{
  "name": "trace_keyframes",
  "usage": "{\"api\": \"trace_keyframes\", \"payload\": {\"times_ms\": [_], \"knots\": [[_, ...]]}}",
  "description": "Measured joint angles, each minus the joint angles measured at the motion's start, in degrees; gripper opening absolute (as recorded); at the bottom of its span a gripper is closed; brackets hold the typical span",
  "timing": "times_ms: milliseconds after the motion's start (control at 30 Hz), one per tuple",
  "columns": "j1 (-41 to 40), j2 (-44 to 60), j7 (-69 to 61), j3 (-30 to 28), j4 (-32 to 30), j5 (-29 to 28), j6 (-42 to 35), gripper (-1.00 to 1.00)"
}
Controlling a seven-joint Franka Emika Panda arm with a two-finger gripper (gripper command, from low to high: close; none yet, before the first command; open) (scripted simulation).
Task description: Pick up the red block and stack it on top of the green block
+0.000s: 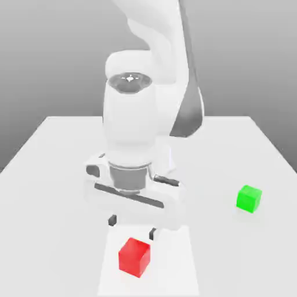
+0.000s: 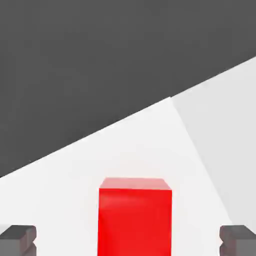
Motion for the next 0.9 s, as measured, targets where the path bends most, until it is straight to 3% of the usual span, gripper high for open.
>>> {"api": "trace_keyframes", "payload": {"times_ms": [100,133,367,567,900], "knots": [[0.8,6.2,0.7,-1.0,0.8,-0.9,5.2,0.00],[1.1,7.8,1.0,-1.3,1.0,-1.1,6.5,-1.00],[1.0,7.9,1.1,-1.3,1.0,-1.3,6.6,-1.00],[0.9,-2.9,0.4,0.2,-0.8,1.0,-2.3,-1.00],[22.0,-14.7,27.4,12.3,-7.8,10.5,-6.2,-1.00]]}}
